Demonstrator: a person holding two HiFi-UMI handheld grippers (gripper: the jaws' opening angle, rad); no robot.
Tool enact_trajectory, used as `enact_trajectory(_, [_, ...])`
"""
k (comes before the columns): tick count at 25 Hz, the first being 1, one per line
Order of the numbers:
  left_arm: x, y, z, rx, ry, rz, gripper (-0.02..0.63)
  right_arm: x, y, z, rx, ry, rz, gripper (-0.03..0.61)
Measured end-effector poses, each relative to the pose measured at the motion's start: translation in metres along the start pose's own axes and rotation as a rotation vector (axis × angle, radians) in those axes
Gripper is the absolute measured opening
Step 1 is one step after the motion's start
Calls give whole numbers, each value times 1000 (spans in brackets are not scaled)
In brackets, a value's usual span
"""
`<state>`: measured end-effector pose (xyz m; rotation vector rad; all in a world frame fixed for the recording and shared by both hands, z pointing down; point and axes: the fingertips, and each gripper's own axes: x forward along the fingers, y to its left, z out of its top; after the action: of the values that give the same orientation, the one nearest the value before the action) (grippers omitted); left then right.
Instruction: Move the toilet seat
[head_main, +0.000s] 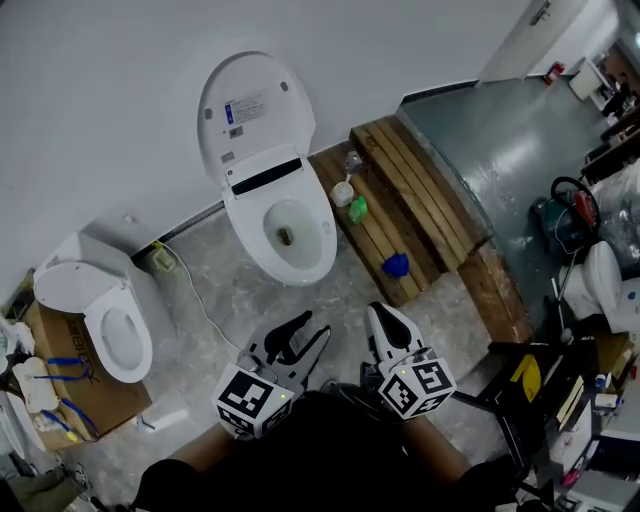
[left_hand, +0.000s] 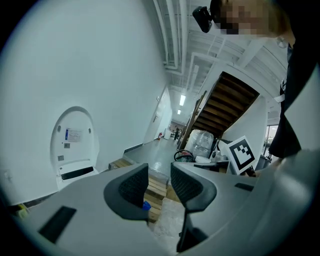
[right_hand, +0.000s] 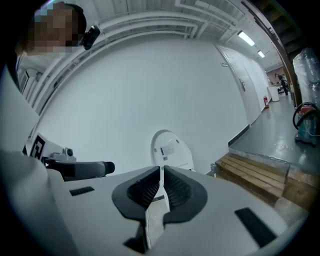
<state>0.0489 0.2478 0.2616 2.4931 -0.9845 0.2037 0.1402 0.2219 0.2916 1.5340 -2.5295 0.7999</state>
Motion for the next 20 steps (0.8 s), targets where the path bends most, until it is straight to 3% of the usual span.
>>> enact_trajectory(9, [15, 81, -23, 14, 65, 66, 147, 80, -2, 12, 13, 9, -9, 43])
enact_trajectory(15, [33, 104, -54, -70, 119, 112, 149, 128, -36, -21, 99, 120, 13, 43])
enact_trajectory(20, [49, 129, -65, -70, 149, 180, 147, 171, -71, -42, 113, 192, 24, 44])
